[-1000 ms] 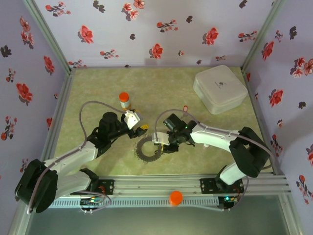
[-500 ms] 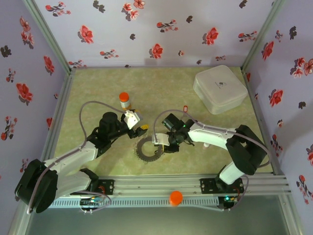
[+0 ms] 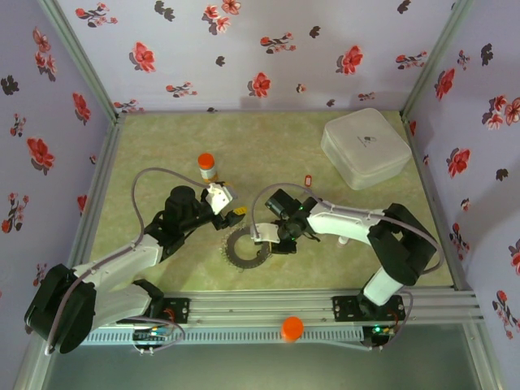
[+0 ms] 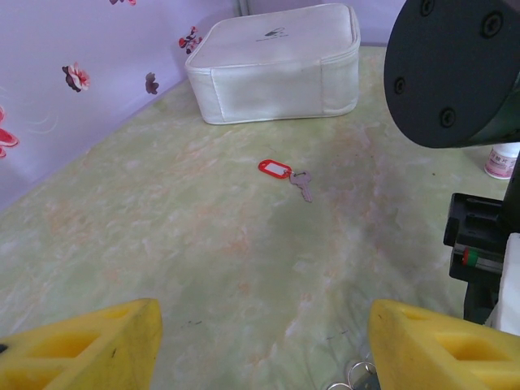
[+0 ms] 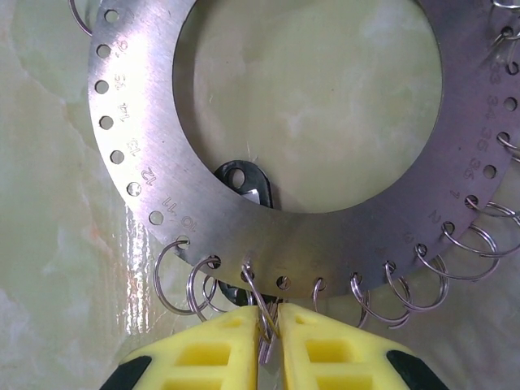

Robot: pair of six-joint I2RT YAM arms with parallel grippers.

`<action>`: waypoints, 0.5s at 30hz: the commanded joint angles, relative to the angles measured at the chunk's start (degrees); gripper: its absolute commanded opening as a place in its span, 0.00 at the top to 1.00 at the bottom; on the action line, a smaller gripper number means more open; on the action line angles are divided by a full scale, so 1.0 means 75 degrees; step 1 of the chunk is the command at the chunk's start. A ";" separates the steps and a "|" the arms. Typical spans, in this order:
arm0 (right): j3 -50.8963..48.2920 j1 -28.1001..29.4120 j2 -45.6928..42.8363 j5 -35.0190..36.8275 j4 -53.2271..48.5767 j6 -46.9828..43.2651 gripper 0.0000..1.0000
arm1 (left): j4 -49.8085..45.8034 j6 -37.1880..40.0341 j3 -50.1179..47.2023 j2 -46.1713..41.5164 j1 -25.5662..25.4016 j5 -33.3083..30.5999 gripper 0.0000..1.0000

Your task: Put the keys on the keyring

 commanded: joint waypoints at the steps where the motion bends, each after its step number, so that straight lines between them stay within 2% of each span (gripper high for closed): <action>1: 0.0228 0.0065 0.0143 0.0030 -0.0355 -0.0227 0.87 | 0.0291 -0.0056 -0.0004 -0.0078 -0.0053 0.0136 0.32; 12: 0.0056 0.0064 -0.0069 -0.0489 -0.0277 -0.0431 0.91 | 0.0266 -0.0009 -0.0006 -0.0121 -0.0059 0.0115 0.32; 15: 0.0082 0.0061 -0.0043 -0.0482 -0.0227 -0.0449 0.98 | 0.0245 0.0034 -0.0017 -0.0143 -0.0059 0.0091 0.32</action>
